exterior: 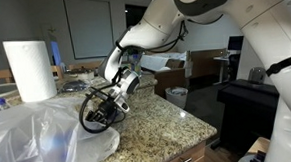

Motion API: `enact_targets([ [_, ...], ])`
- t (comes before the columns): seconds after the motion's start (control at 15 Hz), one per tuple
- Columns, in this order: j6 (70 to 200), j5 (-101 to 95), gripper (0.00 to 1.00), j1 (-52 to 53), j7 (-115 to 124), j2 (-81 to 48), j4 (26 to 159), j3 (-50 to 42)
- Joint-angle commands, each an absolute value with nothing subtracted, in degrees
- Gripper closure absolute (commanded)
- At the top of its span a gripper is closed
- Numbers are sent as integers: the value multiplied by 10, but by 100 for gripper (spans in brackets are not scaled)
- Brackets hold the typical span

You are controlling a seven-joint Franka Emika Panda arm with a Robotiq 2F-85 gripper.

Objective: Remove a bottle from the plastic bag and put it on the counter and then put it back in the plastic bag

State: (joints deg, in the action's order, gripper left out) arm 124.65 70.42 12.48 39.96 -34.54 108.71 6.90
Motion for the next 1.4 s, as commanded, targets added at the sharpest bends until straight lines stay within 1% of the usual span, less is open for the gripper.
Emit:
enact_targets([
  [0.0, 1232, 720, 91, 109, 346, -346, 1089, 71],
  [0.73, 1230, 702, 91, 108, 251, -348, 1086, 62],
  [0.8, 1240, 686, 91, 136, 303, -267, 1117, 70],
  [1.0, 1210, 660, 91, 147, 314, -231, 1117, 81],
  [1.07, 1227, 677, 66, 140, 290, -288, 1086, 76],
  [1.33, 1220, 666, 66, 153, 311, -240, 1098, 83],
])
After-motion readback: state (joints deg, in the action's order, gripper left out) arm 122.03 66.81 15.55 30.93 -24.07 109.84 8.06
